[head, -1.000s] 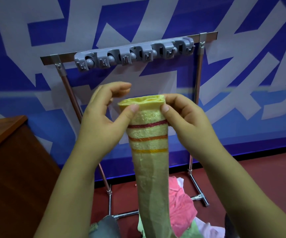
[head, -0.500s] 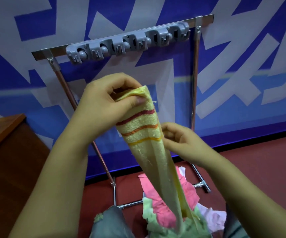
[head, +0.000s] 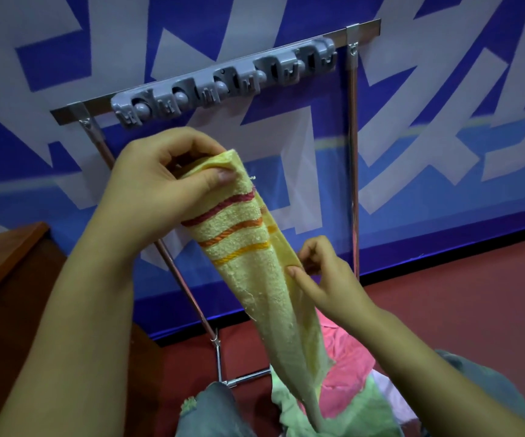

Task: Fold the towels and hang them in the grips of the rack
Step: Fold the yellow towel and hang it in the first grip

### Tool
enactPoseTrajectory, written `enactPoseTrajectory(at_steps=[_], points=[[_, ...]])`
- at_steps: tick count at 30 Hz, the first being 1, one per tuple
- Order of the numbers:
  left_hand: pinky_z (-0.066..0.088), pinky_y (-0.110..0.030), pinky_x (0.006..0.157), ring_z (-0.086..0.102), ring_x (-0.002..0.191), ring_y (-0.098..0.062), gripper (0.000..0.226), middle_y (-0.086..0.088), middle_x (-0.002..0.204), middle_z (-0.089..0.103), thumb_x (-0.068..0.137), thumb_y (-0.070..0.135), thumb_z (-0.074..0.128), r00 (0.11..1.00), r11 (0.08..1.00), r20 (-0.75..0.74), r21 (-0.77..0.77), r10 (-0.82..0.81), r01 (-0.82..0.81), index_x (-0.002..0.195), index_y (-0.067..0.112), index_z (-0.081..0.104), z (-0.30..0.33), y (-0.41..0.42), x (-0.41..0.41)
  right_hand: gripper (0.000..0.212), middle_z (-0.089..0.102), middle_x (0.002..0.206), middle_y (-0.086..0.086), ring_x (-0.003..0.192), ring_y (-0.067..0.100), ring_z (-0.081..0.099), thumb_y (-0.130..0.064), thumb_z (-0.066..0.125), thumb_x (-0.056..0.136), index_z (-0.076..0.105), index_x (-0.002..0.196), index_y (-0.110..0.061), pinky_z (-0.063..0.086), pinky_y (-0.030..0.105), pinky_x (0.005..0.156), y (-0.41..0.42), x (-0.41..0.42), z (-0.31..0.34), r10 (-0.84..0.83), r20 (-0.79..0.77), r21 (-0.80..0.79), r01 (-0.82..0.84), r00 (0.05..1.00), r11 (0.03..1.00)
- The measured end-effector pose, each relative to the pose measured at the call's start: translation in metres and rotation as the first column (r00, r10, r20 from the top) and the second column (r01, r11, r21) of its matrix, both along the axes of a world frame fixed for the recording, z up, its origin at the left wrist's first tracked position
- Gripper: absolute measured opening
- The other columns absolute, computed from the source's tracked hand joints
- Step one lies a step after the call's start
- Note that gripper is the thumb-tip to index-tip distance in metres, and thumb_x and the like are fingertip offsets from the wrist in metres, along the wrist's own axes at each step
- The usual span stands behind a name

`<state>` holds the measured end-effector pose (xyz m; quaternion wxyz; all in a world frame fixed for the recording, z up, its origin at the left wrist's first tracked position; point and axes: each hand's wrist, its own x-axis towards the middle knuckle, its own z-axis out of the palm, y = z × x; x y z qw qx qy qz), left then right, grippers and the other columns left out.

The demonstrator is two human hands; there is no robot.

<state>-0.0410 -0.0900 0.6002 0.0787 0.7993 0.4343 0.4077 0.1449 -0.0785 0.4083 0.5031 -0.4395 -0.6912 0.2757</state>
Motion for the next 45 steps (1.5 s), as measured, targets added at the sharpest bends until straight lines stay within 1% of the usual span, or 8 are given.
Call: enactPoseTrajectory(at_steps=[5, 9, 13, 18, 22, 30, 34, 45], points=[[0.050, -0.012, 0.068, 0.062, 0.085, 0.002, 0.016, 0.020, 0.089, 0.066, 0.075, 0.029, 0.071, 1.000, 1.000, -0.009, 0.009, 0.008, -0.008, 0.087, 0.038, 0.064, 0.001, 0.001, -0.003, 0.029, 0.043, 0.080, -0.017, 0.072, 0.002, 0.044, -0.002, 0.041, 0.077, 0.043, 0.077, -0.030, 0.043, 0.026, 0.065, 0.004, -0.005, -0.008, 0.045, 0.172, 0.173, -0.075, 0.984, 0.982], [0.051, -0.013, 0.069, 0.061, 0.087, 0.002, 0.016, 0.019, 0.092, 0.065, 0.074, 0.033, 0.068, 1.000, 1.000, -0.017, 0.018, 0.019, -0.019, 0.088, 0.039, 0.063, 0.003, 0.001, -0.005, 0.017, 0.046, 0.080, -0.025, 0.074, -0.013, 0.047, -0.019, 0.041, 0.077, 0.055, 0.081, -0.027, 0.037, 0.012, 0.066, 0.009, -0.006, -0.014, 0.082, 0.188, 0.133, -0.108, 0.979, 0.985], [0.052, -0.014, 0.069, 0.061, 0.087, 0.002, 0.016, 0.021, 0.090, 0.066, 0.076, 0.032, 0.068, 1.000, 1.000, -0.013, 0.016, 0.026, -0.026, 0.088, 0.042, 0.063, 0.004, 0.002, -0.008, 0.023, 0.046, 0.074, -0.030, 0.074, -0.020, 0.045, -0.020, 0.045, 0.075, 0.062, 0.088, -0.029, 0.034, 0.026, 0.073, 0.015, -0.005, -0.019, 0.027, 0.228, 0.151, -0.063, 0.973, 0.987], [0.050, -0.011, 0.067, 0.061, 0.086, 0.003, 0.021, 0.017, 0.087, 0.066, 0.080, 0.022, 0.070, 0.999, 0.999, 0.013, 0.016, 0.041, -0.041, 0.087, 0.040, 0.063, 0.004, 0.003, -0.008, 0.033, 0.053, 0.079, -0.023, 0.084, -0.005, 0.053, -0.039, 0.049, 0.075, 0.074, 0.088, -0.023, 0.041, 0.013, 0.076, 0.008, 0.000, -0.011, 0.122, 0.137, 0.025, -0.127, 0.983, 0.992], [0.049, -0.008, 0.065, 0.060, 0.084, 0.006, 0.021, 0.025, 0.082, 0.065, 0.079, 0.023, 0.070, 0.999, 0.999, 0.018, 0.005, 0.046, -0.046, 0.086, 0.041, 0.062, 0.005, 0.004, -0.007, 0.033, 0.048, 0.075, -0.021, 0.076, 0.004, 0.051, -0.055, 0.059, 0.073, 0.070, 0.078, -0.024, 0.044, 0.024, 0.073, 0.006, -0.003, -0.011, 0.088, 0.227, 0.094, -0.112, 0.970, 0.989], [0.052, -0.023, 0.071, 0.060, 0.089, -0.004, 0.019, 0.015, 0.089, 0.064, 0.080, 0.022, 0.068, 0.993, 0.994, 0.033, -0.009, 0.110, -0.110, 0.087, 0.038, 0.061, 0.007, 0.004, -0.015, 0.018, 0.042, 0.066, -0.010, 0.064, 0.008, 0.044, -0.034, 0.052, 0.076, 0.038, 0.066, -0.032, 0.037, 0.020, 0.062, 0.004, -0.006, -0.012, 0.074, 0.084, 0.076, -0.080, 0.994, 0.994], [0.054, -0.033, 0.076, 0.061, 0.093, -0.009, 0.017, 0.013, 0.092, 0.063, 0.080, 0.021, 0.068, 0.991, 0.992, 0.040, -0.027, 0.127, -0.126, 0.091, 0.034, 0.062, 0.007, 0.005, -0.020, 0.015, 0.039, 0.060, -0.009, 0.057, 0.008, 0.037, -0.025, 0.054, 0.077, 0.043, 0.071, -0.017, 0.032, 0.019, 0.055, 0.004, -0.006, -0.014, 0.074, 0.057, -0.006, -0.073, 0.996, 0.997], [0.054, -0.034, 0.079, 0.063, 0.095, -0.013, 0.020, 0.008, 0.094, 0.066, 0.081, 0.017, 0.069, 0.996, 0.997, 0.054, -0.038, 0.071, -0.069, 0.091, 0.033, 0.065, 0.014, 0.008, -0.023, 0.041, 0.056, 0.082, -0.010, 0.064, 0.002, 0.048, 0.000, 0.050, 0.080, 0.052, 0.087, -0.040, 0.038, 0.016, 0.063, -0.002, -0.006, -0.003, 0.218, -0.010, -0.024, -0.218, 0.976, 0.976]])
